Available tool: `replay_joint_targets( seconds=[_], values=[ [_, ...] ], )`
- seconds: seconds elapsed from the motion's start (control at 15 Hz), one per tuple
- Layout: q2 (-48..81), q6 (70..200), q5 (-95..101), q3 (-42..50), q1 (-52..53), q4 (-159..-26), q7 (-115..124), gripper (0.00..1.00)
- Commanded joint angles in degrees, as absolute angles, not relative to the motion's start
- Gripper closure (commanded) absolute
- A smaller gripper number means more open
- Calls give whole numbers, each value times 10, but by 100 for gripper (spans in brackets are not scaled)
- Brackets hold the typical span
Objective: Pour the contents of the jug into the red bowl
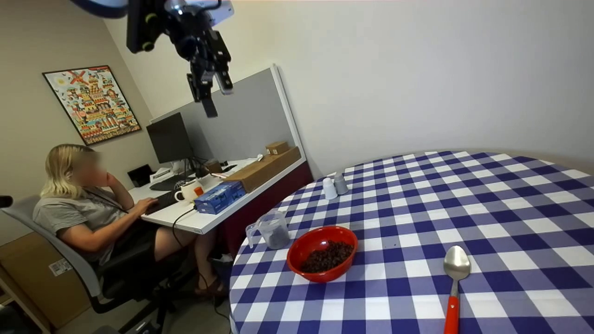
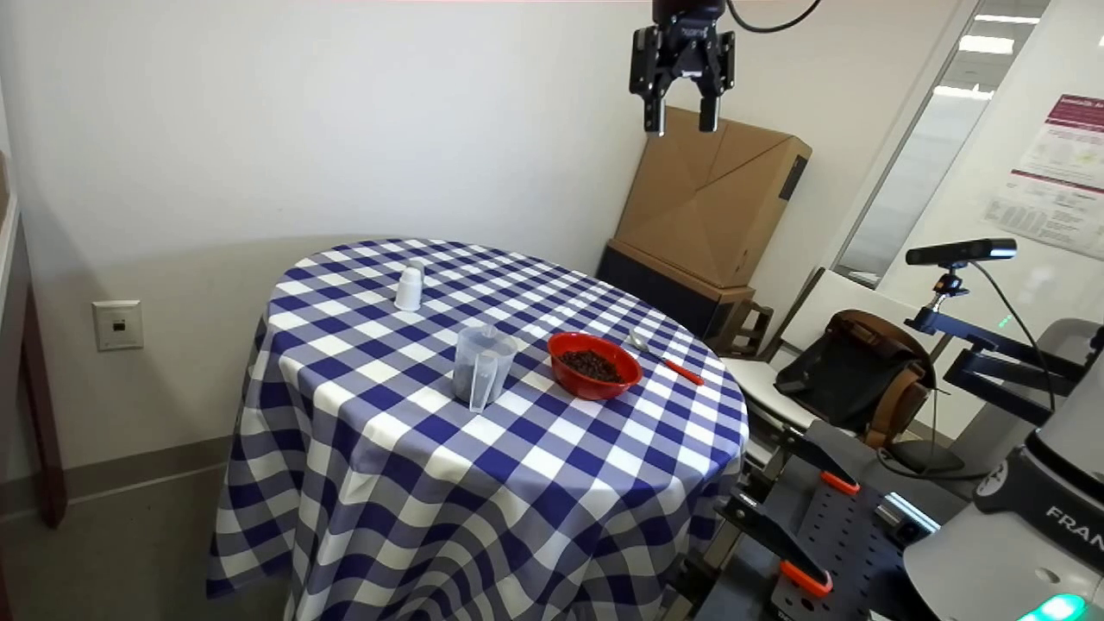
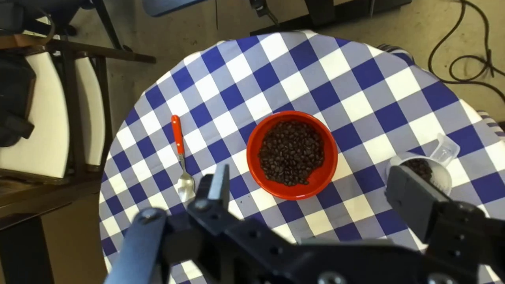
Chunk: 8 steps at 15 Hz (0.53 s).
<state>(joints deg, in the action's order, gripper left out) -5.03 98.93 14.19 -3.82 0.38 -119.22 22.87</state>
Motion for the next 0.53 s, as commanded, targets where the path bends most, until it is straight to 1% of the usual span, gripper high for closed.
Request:
replay_joint_targets(
  seconds=[0.0, 0.47],
  values=[
    [-13, 1060, 133, -43, 15, -1201, 291, 0],
    [51, 1162, 109, -48, 45, -1209, 403, 0]
  ],
)
